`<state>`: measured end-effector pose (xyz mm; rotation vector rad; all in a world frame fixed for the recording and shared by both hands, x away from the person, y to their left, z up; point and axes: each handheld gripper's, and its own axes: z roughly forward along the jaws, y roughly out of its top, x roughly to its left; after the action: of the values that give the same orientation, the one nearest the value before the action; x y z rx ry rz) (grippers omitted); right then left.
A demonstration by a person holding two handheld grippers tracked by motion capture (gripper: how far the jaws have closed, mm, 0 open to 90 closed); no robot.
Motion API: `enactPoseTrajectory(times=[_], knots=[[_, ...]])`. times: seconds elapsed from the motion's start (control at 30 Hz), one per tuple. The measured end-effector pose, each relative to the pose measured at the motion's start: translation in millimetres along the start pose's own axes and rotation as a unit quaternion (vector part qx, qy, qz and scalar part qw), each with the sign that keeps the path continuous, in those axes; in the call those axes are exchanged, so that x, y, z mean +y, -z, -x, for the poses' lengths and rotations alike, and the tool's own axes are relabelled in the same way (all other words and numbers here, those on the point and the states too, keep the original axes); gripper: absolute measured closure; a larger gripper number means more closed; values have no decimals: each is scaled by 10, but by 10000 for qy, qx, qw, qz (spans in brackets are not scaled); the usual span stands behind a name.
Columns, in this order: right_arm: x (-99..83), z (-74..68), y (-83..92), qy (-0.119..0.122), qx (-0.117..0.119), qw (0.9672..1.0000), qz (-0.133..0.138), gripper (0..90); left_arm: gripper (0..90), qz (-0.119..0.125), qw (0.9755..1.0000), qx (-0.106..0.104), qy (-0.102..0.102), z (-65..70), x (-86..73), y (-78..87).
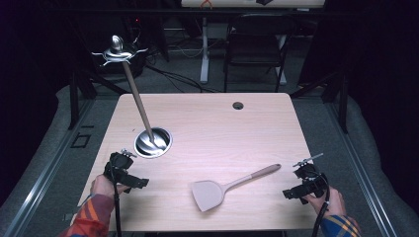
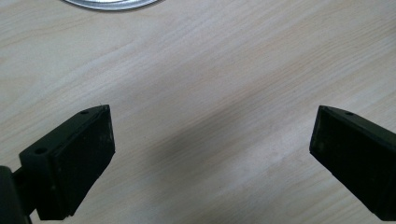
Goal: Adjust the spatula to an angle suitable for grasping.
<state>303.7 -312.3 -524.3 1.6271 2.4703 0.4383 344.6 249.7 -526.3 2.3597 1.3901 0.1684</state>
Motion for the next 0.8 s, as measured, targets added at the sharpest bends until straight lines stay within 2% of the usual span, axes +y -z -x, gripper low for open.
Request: enactPoseTrajectory(times=[0.13,0.17,0.33,0.53,0.8], knots=[[-2,-6,-11,-8,49,10000,5,76,0,10,10000,-6,-25,12,13,-3],[-2,-1,-12,35,27,10000,-53,86,0,33,10000,-6,-42,19,20,-6],[17,-23,-13,83,-55,9999,-18,144,0,35,10000,-33,-40,11,20,-16],[22,-48,-18,164,-80,9998,-88,146,0,110,9999,-45,-113,20,37,-4],[26,-50,-25,184,-99,9997,-106,137,0,306,9992,-132,-234,117,118,28]])
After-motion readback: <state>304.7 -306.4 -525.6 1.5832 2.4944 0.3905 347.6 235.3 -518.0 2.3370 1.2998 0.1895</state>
